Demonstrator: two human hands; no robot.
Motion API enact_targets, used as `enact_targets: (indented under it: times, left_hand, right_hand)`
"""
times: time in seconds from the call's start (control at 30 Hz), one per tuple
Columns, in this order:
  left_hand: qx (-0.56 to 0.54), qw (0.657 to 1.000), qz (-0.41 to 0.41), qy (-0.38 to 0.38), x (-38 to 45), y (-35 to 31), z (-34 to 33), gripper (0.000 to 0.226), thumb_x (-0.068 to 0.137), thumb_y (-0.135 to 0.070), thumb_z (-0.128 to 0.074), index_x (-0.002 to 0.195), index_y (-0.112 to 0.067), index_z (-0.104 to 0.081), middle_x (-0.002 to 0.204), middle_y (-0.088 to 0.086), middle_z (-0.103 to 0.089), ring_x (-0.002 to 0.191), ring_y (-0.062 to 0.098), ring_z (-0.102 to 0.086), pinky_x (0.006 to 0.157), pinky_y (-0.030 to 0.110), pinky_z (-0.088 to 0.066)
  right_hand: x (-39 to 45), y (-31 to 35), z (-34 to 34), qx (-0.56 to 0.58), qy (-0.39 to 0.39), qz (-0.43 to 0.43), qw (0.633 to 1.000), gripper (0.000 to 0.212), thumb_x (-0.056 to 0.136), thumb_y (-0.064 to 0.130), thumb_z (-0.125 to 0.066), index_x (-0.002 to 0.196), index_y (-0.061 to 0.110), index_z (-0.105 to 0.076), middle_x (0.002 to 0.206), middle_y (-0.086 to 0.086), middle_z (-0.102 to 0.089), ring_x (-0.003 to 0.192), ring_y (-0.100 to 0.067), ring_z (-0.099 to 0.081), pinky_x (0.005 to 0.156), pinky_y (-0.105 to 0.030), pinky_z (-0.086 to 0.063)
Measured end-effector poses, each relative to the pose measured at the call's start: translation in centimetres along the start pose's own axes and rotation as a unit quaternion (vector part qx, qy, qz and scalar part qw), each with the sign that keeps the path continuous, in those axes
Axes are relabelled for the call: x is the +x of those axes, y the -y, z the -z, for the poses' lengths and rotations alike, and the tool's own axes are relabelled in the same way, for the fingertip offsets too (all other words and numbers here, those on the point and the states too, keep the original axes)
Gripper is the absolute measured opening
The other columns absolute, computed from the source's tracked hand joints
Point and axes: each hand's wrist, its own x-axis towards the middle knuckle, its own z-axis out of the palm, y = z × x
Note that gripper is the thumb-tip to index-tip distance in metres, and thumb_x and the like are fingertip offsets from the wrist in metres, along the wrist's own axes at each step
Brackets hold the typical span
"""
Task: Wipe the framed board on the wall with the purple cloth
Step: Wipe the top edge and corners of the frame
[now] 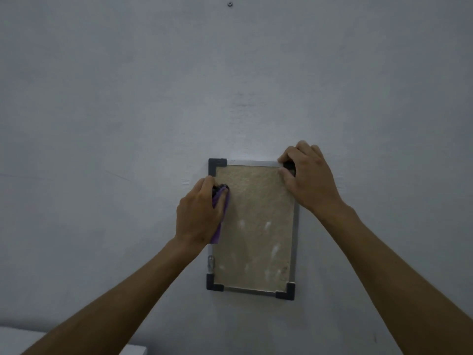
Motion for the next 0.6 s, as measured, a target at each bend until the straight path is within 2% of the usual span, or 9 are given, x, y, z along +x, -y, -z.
enact_targets:
  times: [0.07, 0.2, 0.33, 0.5, 0.6]
  left_hand:
    - [-0.002, 1.000, -0.003, 0.010, -0.7, -0.7, -0.6, 0.019, 0.098, -0.029, -0.060, 0.091, -0.012, -0.056, 0.081, 0.000, -0.060, 0.061, 0.014, -0.055, 0.055, 0.025, -0.049]
    - [0.045, 0.996, -0.065, 0.035, -0.7, -0.7, -0.5, 0.021, 0.097, -0.032, -0.060, 0.091, -0.012, -0.057, 0.083, 0.002, -0.062, 0.058, 0.018, -0.058, 0.051, 0.034, -0.054]
    - [-0.006, 0.999, 0.031, -0.026, -0.8, -1.4, -1.4, 0.020, 0.098, -0.029, -0.060, 0.090, -0.012, -0.055, 0.079, -0.001, -0.058, 0.060, 0.013, -0.053, 0.053, 0.025, -0.045]
    - [0.006, 1.000, 0.017, -0.021, -0.3, -1.2, -1.2, 0.021, 0.097, -0.031, -0.060, 0.090, -0.012, -0.055, 0.079, 0.000, -0.059, 0.060, 0.015, -0.054, 0.053, 0.028, -0.050]
    - [-0.012, 0.996, 0.061, -0.057, 0.3, -0.6, -0.6, 0.020, 0.098, -0.031, -0.059, 0.096, -0.012, -0.056, 0.086, 0.003, -0.063, 0.067, 0.015, -0.057, 0.059, 0.030, -0.051]
  right_hand:
    - [0.0, 0.0, 0.0, -0.003, 0.003, 0.001, 1.000, 0.012, 0.091, 0.014, -0.066, 0.102, 0.010, -0.064, 0.102, -0.002, -0.053, 0.099, -0.019, -0.046, 0.079, -0.030, -0.048]
    - [-0.1, 0.0, 0.0, -0.003, 0.001, 0.002, 1.000, 0.012, 0.092, 0.014, -0.066, 0.103, 0.010, -0.064, 0.103, -0.002, -0.054, 0.100, -0.019, -0.046, 0.078, -0.028, -0.047]
    - [0.0, 0.1, 0.0, -0.003, 0.001, 0.000, 1.000, 0.013, 0.091, 0.014, -0.066, 0.103, 0.010, -0.064, 0.104, -0.002, -0.054, 0.100, -0.018, -0.046, 0.079, -0.029, -0.047]
    - [0.0, -0.1, 0.0, -0.004, 0.002, -0.001, 1.000, 0.014, 0.091, 0.015, -0.067, 0.104, 0.010, -0.064, 0.105, -0.002, -0.053, 0.100, -0.018, -0.045, 0.079, -0.027, -0.044]
    - [0.0, 0.0, -0.1, -0.004, 0.001, -0.004, 1.000, 0.014, 0.091, 0.016, -0.068, 0.104, 0.011, -0.064, 0.105, -0.002, -0.053, 0.100, -0.017, -0.045, 0.078, -0.027, -0.044]
